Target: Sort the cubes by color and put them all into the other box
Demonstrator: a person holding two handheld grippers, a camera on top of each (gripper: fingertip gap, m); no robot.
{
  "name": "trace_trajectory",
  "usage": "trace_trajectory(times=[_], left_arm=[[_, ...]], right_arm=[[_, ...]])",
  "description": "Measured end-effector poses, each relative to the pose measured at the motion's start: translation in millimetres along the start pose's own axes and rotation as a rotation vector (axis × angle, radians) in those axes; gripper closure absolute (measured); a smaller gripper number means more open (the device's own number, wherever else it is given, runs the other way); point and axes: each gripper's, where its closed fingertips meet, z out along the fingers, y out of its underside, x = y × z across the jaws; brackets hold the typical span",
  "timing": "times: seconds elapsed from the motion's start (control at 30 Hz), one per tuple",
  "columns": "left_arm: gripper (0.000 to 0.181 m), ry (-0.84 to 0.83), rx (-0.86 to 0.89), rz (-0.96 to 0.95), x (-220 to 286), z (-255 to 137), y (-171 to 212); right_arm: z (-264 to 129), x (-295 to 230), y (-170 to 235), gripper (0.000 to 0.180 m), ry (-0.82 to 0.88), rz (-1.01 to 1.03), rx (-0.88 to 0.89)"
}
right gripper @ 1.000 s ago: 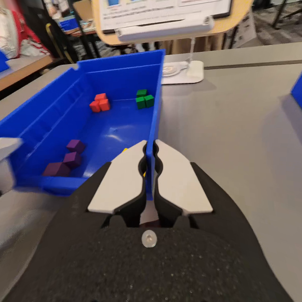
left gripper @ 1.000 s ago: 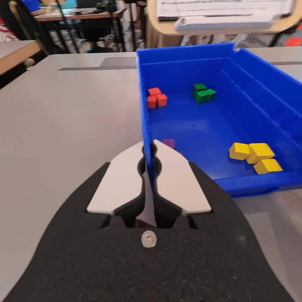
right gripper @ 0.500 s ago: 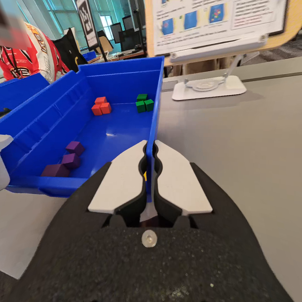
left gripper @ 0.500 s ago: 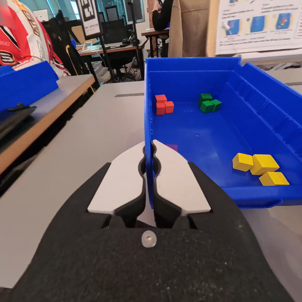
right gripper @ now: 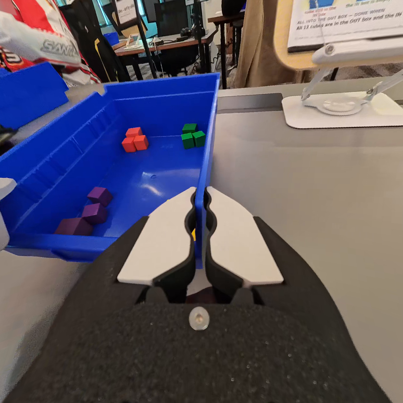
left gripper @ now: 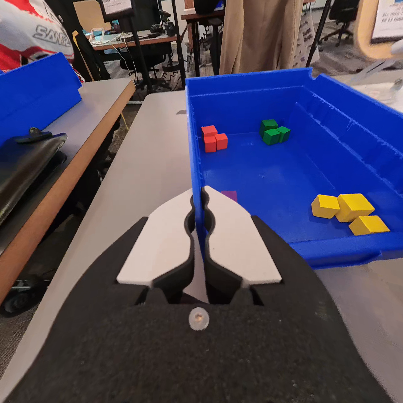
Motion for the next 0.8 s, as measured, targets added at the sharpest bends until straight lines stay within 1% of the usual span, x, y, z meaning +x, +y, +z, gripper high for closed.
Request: trace_trajectory(times=[0.07,0.13,0.2,0.23,0.27,0.3,0.33,0.4,0.47,0.53,0.57,0.63,0.7,0.8], left_arm=[[0.179,0.003,-0.027,0.013,-3.0,8.0,11.6],[0.178,-0.009,-0.018,0.006,-7.7,15.4,21.4],[0.178,0.019,0.012,-0.059,-7.7,16.6,23.1],[0.178,0.017,0.015,-0.069,-8.1,16.5,23.1],[0.175,-0.008,0.011,-0.054,-10.0,16.4,23.0],[0.165,-0.053,0.007,-0.028,-13.5,15.1,21.7],[0.151,-0.1,0.012,-0.005,-17.0,11.2,17.9],[0.145,-0.165,0.047,-0.007,-20.9,-7.8,2.1],[0.144,-0.183,0.124,-0.048,-16.2,-37.8,-21.5],[0.143,-0.127,0.168,-0.102,6.3,-66.5,-40.3],[0.143,-0.076,0.175,-0.128,24.8,-78.7,-46.5],[0.137,0.045,0.18,-0.167,70.4,-99.6,-54.3],[0.136,0.17,0.183,-0.214,118.9,-116.1,-54.9],[0.136,0.256,0.207,-0.263,177.2,-131.1,-41.9]], right_arm=[[6.6,-1.5,13.9,0.176,0.002,-0.006,-0.033],[10.5,-5.0,24.6,0.174,-0.023,-0.024,-0.031],[10.9,-5.5,23.4,0.174,-0.022,-0.076,0.014],[11.1,-5.9,23.2,0.173,-0.032,-0.068,0.014],[11.1,-8.9,23.1,0.166,-0.065,-0.05,0.006],[9.9,-14.0,22.9,0.157,-0.114,-0.043,-0.008],[7.4,-16.8,21.9,0.151,-0.153,-0.051,-0.019],[-3.2,-10.8,12.5,0.143,-0.178,-0.069,0.008],[-23.4,-1.1,-2.2,0.142,-0.244,-0.072,0.061],[-47.2,17.4,-12.3,0.142,-0.303,-0.107,0.085],[-58.9,31.3,-15.2,0.142,-0.323,-0.131,0.082],[-81.1,68.4,-21.7,0.141,-0.348,-0.151,0.079],[-104.1,113.3,-27.2,0.141,-0.384,-0.127,0.075],[-138.4,191.5,-25.9,0.14,-0.399,-0.102,0.083]])
